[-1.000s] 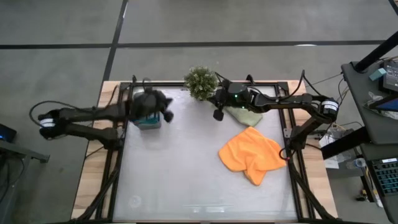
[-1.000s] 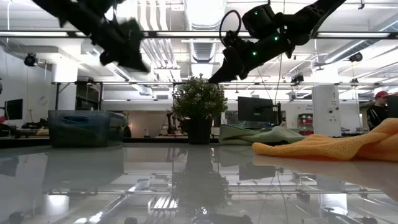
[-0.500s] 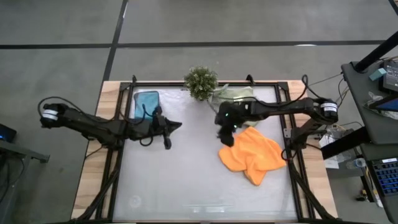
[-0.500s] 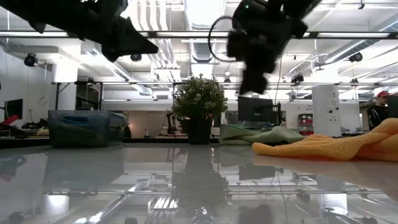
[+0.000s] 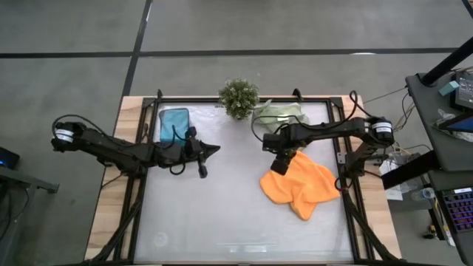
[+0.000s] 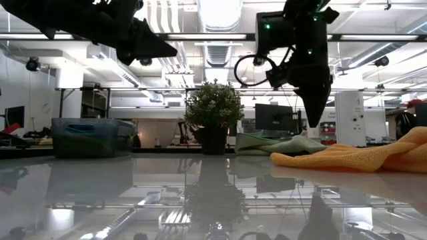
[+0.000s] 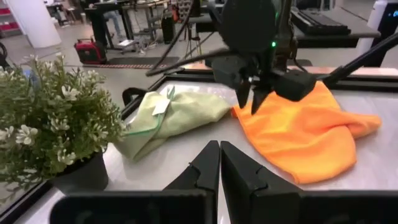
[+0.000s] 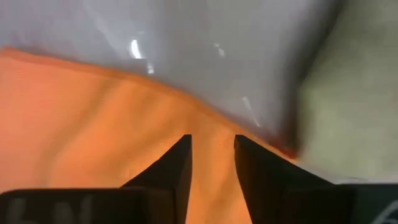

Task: Fold microfiber towels
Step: Fold the orange microfiber cloth

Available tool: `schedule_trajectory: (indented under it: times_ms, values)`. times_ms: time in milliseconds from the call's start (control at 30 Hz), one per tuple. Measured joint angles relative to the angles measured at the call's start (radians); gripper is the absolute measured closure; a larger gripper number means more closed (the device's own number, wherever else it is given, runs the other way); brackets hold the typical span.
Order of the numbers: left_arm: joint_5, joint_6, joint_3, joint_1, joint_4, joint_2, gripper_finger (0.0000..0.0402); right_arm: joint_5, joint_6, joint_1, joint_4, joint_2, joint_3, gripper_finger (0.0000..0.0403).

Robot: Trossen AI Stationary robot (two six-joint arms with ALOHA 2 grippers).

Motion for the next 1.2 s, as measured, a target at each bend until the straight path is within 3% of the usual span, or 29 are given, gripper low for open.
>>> schedule_trajectory:
  times_ms: [233, 433, 667, 933, 1200]
  values:
    - [0.005, -0.052, -0.001, -0.017, 0.017, 0.006, 0.0402, -0.216, -0.028, 0.053, 0.201, 0.0, -0.12, 0.0236]
    - [0.005, -0.053, -0.001, -0.035, 0.091, 0.057, 0.0402, -0.304, -0.092, 0.099, 0.318, 0.05, -0.214, 0.0218]
    - [0.009, -0.052, 0.009, -0.035, 0.178, 0.16, 0.0402, -0.314, -0.109, 0.099, 0.425, 0.132, -0.202, 0.0272]
    - [0.009, -0.054, 0.021, -0.036, 0.228, 0.232, 0.0402, -0.311, -0.196, 0.101, 0.694, 0.155, -0.173, 0.0382]
    - [0.014, -0.081, 0.02, -0.053, 0.238, 0.232, 0.0402, -0.301, -0.388, 0.101, 1.034, 0.117, -0.165, 0.0394]
